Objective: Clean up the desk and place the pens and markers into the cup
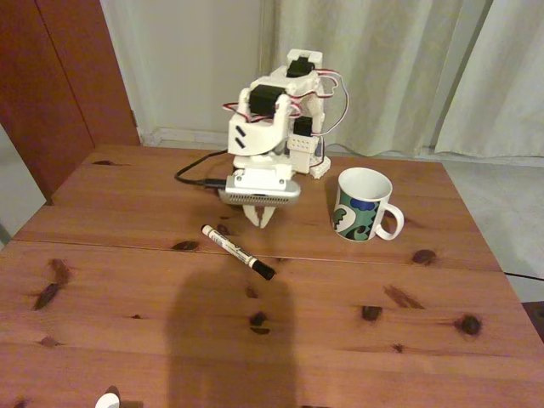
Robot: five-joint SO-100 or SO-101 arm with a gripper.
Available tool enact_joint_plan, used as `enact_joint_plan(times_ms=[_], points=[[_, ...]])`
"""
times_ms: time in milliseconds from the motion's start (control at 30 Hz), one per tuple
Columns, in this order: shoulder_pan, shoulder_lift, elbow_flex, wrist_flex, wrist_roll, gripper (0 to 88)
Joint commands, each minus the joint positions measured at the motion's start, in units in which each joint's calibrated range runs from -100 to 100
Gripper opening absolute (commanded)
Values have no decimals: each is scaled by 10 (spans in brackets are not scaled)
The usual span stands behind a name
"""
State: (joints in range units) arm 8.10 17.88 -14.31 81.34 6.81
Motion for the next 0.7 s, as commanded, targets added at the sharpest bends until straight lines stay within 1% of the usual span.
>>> enact_joint_plan(times_ms=[0, 167, 333, 500, 667], points=[[4, 16, -63, 14, 58, 8], [13, 42, -71, 9, 117, 8], [23, 67, -72, -3, 165, 8], [23, 92, -64, -39, 167, 8], [30, 123, -72, -40, 166, 8]])
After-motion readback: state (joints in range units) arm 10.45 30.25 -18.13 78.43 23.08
